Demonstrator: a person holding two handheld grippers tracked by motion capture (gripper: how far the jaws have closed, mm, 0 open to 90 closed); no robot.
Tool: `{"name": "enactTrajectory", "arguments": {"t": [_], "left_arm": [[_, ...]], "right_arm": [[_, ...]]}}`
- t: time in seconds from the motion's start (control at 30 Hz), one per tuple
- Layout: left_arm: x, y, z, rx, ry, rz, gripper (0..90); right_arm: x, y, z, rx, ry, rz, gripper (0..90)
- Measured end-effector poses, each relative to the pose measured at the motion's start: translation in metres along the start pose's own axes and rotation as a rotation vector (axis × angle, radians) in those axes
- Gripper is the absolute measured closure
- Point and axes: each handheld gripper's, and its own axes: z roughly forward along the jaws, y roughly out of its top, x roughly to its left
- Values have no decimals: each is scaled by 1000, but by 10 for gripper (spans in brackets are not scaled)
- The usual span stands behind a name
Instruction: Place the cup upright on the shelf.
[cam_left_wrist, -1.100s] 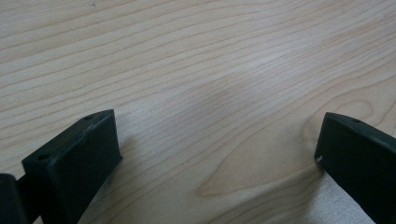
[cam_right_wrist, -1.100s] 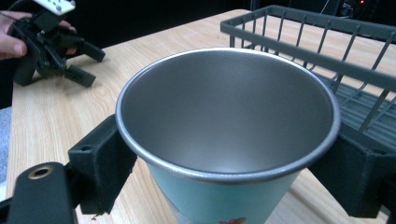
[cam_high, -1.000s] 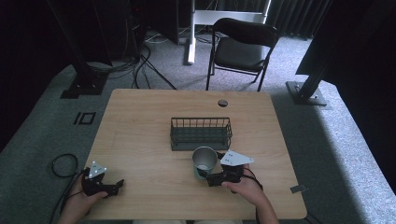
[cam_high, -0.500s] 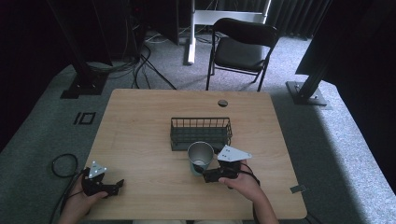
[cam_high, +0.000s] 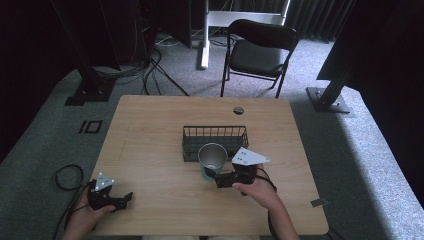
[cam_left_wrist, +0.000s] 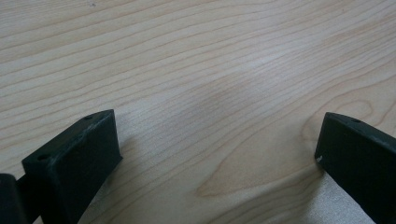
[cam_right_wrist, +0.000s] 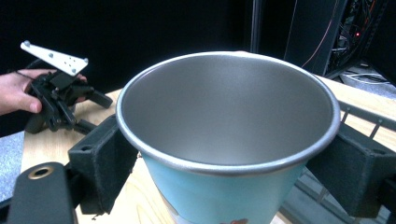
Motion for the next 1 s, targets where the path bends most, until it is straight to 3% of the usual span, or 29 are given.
{"name": "enactTrajectory", "arguments": {"t": [0.33,0.53,0.83,0.87,0.97,1.0], "left_arm": [[0,0,0,2,-1,3,3],[0,0,0,1,-1,1,3],[0,0,0,0,0,1,3],[0,0,0,0,0,1,3],[0,0,0,0,0,1,3],[0,0,0,0,0,1,3]], "right_arm": [[-7,23,2,-41,-17,5,128],[-15,38,6,-69,-64,11,128],[-29,54,12,-88,-172,39,128],[-33,57,16,-84,-229,46,128],[-35,58,17,-84,-253,54,128],[-39,60,20,-89,-304,68,128]]}}
